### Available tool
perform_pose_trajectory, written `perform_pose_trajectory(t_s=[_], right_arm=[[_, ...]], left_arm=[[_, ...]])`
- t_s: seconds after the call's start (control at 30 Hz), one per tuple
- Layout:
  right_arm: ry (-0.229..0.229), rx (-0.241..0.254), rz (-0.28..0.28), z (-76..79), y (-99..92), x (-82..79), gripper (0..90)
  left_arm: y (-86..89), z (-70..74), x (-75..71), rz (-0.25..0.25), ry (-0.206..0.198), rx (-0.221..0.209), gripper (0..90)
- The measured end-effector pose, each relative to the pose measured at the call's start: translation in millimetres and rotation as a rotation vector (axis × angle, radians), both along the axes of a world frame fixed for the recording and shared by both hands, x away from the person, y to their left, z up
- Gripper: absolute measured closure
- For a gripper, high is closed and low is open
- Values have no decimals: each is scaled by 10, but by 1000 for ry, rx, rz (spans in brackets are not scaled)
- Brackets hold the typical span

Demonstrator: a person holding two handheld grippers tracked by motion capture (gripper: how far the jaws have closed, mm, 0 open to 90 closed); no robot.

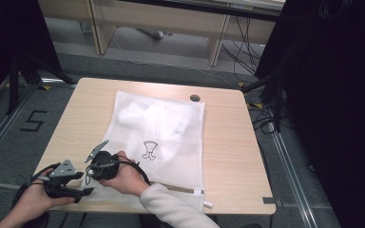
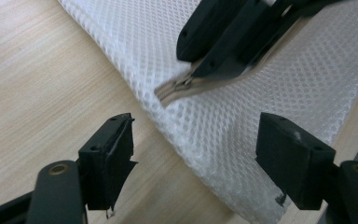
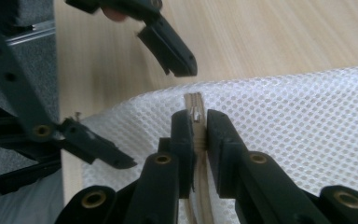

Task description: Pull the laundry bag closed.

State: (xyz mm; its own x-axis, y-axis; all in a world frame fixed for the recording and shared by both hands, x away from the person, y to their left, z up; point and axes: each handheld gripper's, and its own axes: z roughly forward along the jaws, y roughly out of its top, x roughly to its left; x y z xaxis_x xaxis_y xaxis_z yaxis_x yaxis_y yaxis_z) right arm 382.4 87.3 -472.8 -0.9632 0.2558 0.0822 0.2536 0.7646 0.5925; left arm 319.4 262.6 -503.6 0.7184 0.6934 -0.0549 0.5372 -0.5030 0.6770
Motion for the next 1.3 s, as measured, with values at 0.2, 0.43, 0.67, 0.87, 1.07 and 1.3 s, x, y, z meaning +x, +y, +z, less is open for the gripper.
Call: perform_pose_trajectory(t_s=[0.2, 0.43, 0.67, 0.87, 1.07, 1.3], right_arm=[[9, 18, -6, 145, -79, -2, 821], [12, 25, 9, 255, -148, 8, 821], [13, 5, 11, 253, -170, -14, 821], [39, -38, 6, 210, -276, -18, 824], [41, -76, 17, 153, -337, -48, 826], [63, -82, 9, 114, -366, -68, 826]], left_arm=[[-36, -10, 26, 0, 15, -30, 317], [-87, -15, 35, 20, 80, -162, 486], [-137, 23, 51, 35, 108, -215, 773], [-155, 71, 36, 66, 112, -257, 850], [-166, 101, 16, 74, 111, -279, 852], [-162, 122, 5, 81, 91, -291, 852]])
